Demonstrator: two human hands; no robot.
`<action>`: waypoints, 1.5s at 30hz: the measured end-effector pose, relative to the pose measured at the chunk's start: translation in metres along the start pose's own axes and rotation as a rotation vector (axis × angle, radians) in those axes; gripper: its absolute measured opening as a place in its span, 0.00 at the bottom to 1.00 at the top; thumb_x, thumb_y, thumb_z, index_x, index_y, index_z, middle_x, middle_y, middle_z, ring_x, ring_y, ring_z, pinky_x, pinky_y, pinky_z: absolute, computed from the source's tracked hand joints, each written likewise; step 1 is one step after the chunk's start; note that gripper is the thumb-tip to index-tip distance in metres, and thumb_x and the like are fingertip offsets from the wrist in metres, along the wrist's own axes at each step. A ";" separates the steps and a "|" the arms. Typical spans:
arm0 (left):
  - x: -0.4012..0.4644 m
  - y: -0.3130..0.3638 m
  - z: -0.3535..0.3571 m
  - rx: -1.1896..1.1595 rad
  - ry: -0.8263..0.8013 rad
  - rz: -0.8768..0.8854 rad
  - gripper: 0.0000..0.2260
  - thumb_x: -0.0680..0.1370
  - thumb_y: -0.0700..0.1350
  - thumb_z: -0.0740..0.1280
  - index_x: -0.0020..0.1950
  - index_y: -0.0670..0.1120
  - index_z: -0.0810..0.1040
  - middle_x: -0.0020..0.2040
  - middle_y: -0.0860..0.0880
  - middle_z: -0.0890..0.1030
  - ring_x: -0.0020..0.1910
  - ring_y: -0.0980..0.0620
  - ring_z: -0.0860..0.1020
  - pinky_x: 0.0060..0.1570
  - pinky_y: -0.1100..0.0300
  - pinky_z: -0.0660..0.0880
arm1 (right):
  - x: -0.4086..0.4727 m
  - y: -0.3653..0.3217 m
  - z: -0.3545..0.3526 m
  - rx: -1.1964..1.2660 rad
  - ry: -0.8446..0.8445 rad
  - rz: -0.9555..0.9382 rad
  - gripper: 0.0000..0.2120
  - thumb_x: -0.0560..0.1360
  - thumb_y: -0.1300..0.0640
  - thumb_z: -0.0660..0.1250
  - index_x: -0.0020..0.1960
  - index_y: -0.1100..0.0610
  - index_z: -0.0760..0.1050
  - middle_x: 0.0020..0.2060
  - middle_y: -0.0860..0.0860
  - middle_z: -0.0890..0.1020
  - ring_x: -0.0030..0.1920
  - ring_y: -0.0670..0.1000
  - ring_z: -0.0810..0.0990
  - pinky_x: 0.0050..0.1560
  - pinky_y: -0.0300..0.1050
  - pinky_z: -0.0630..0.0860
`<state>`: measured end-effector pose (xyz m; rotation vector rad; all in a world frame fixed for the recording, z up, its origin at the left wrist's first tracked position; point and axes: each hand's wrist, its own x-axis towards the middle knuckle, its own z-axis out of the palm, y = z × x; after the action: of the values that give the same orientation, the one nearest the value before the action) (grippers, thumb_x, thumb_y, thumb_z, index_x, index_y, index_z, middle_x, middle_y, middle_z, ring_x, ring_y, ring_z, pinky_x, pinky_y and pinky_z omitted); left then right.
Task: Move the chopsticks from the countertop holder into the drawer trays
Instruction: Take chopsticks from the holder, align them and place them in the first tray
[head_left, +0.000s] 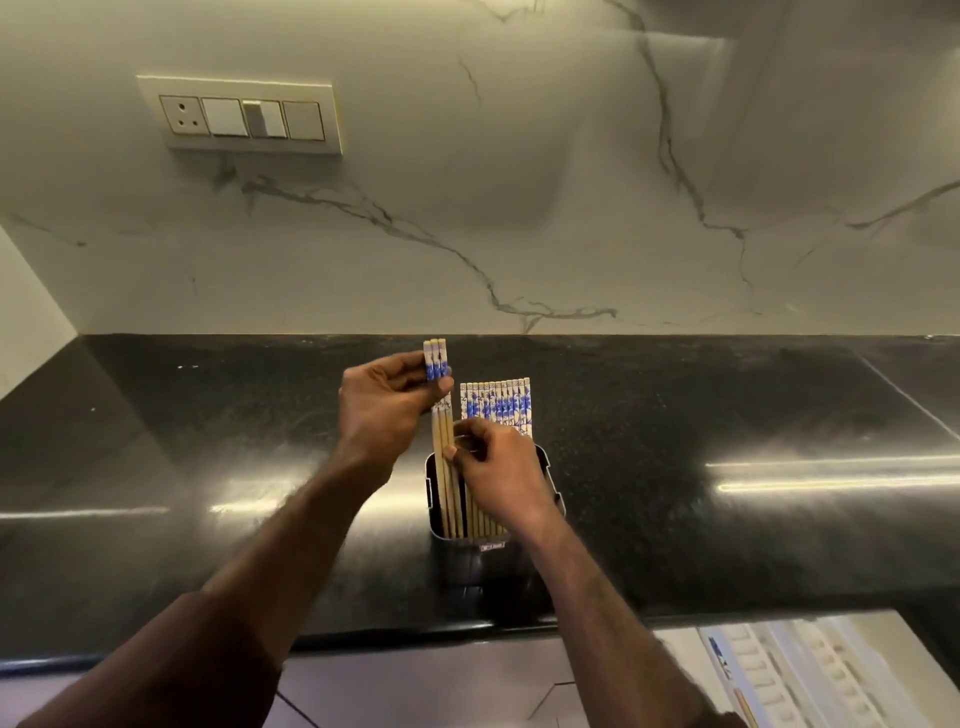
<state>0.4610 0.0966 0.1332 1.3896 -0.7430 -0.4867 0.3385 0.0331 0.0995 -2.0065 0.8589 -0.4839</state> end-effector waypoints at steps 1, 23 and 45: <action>-0.003 0.015 -0.003 -0.011 -0.026 0.034 0.14 0.71 0.33 0.72 0.55 0.44 0.81 0.48 0.47 0.85 0.48 0.51 0.84 0.48 0.59 0.81 | -0.007 -0.007 -0.002 0.013 0.012 -0.015 0.13 0.78 0.57 0.67 0.63 0.53 0.76 0.54 0.49 0.83 0.49 0.41 0.79 0.50 0.34 0.75; -0.146 0.111 0.097 -0.227 -0.254 0.024 0.14 0.67 0.36 0.75 0.51 0.46 0.82 0.44 0.49 0.87 0.45 0.51 0.85 0.43 0.60 0.82 | -0.216 0.019 -0.128 0.209 0.073 0.030 0.05 0.75 0.61 0.70 0.50 0.54 0.82 0.44 0.51 0.87 0.47 0.49 0.86 0.55 0.52 0.82; -0.258 -0.032 0.375 0.037 -0.314 -0.226 0.11 0.74 0.39 0.71 0.55 0.44 0.80 0.46 0.46 0.85 0.42 0.52 0.85 0.44 0.59 0.82 | -0.311 0.258 -0.290 0.047 0.040 0.436 0.05 0.74 0.61 0.70 0.47 0.61 0.84 0.43 0.58 0.86 0.45 0.58 0.85 0.51 0.57 0.82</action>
<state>0.0186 0.0122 0.0613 1.4561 -0.8539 -0.8872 -0.1537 -0.0037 0.0359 -1.7038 1.2577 -0.2910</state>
